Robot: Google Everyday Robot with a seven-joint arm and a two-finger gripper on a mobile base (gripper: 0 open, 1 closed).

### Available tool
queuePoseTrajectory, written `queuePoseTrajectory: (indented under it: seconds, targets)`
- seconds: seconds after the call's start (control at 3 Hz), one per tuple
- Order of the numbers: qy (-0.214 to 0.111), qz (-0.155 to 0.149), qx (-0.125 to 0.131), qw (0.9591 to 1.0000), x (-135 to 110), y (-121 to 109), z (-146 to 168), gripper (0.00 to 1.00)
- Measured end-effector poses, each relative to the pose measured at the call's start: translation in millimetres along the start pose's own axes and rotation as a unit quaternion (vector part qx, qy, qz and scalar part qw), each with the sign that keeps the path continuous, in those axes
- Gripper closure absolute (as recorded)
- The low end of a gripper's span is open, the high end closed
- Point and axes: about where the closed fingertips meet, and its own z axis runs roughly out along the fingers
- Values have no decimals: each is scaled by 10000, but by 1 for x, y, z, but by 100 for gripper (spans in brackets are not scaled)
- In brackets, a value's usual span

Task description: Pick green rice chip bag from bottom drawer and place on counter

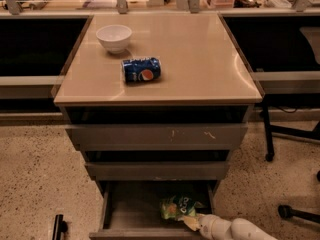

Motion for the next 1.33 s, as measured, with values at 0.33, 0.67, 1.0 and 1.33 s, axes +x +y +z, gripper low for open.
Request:
queuePoseTrajectory:
  seconds: [0.33,0.67,1.0,1.33]
  targets:
    - [21,-103,93,9999,-10,38,-43,100]
    - [37,-425,41,9991,-37,85,-84,100]
    - [37,-425,41,9991,-37,85,-84,100]
    - [145,-750,-149,9970,-52,100,-110,100]
